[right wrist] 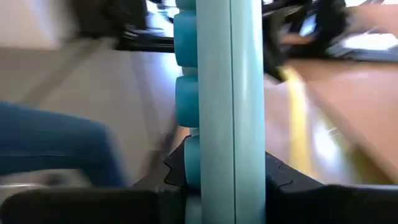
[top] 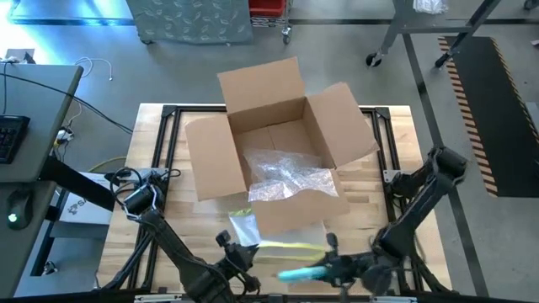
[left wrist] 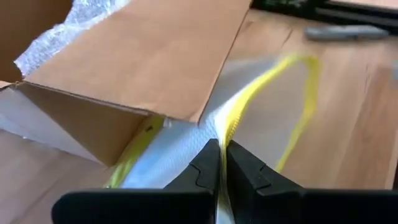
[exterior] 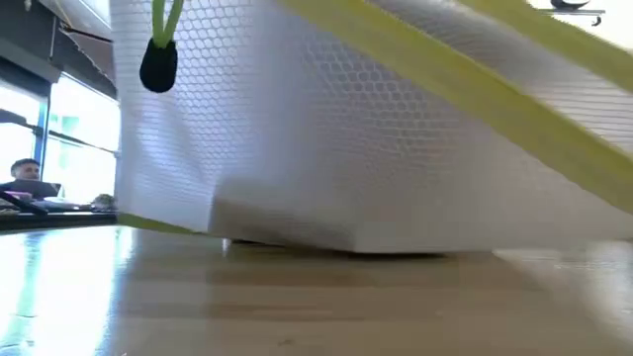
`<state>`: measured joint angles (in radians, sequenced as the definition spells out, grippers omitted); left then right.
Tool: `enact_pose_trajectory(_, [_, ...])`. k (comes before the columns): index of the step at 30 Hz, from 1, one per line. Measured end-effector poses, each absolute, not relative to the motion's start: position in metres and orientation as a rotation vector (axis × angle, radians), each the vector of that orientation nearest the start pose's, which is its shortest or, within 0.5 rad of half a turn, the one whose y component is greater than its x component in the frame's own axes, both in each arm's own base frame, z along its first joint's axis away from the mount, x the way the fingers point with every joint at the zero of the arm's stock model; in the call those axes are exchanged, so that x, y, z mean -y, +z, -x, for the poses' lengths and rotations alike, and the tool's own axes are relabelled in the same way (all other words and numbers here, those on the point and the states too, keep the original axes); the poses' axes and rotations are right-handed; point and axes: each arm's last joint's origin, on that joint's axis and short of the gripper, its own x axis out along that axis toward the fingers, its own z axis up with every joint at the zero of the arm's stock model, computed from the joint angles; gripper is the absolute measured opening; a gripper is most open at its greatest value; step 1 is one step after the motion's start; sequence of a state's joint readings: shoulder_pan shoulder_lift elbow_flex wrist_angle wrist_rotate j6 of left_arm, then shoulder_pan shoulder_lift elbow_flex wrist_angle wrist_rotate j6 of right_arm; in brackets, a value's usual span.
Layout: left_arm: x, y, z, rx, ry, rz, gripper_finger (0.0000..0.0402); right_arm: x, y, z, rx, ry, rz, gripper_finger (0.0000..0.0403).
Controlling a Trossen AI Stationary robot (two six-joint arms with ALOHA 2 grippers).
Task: Unpack boxes
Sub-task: Put the blue calculator into the transparent zipper bag
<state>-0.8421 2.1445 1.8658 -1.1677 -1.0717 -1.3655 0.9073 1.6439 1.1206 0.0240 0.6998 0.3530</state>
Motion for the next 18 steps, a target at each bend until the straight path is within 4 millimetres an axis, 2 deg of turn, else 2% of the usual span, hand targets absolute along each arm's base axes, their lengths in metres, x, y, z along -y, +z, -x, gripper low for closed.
enact_pose_trajectory(4, [0.302, 0.241, -0.304, -0.466, 0.633, 0.122, 0.0, -0.27, 0.242, -0.259, -0.375, 0.032, 0.196, 0.0078])
enact_pose_trajectory(10, [0.302, 0.252, -0.307, -0.413, 0.64, 0.169, 0.0, -0.263, 0.222, -0.281, -0.446, -0.05, 0.275, 0.0078])
enact_pose_trajectory(14, [0.302, 0.253, -0.308, -0.417, 0.64, 0.175, 0.0, -0.259, 0.223, -0.28, -0.52, -0.086, 0.286, 0.0078])
enact_pose_trajectory(18, [0.303, 0.253, -0.308, -0.443, 0.631, 0.195, 0.0, -0.251, 0.228, -0.269, -0.689, -0.166, 0.316, 0.0078])
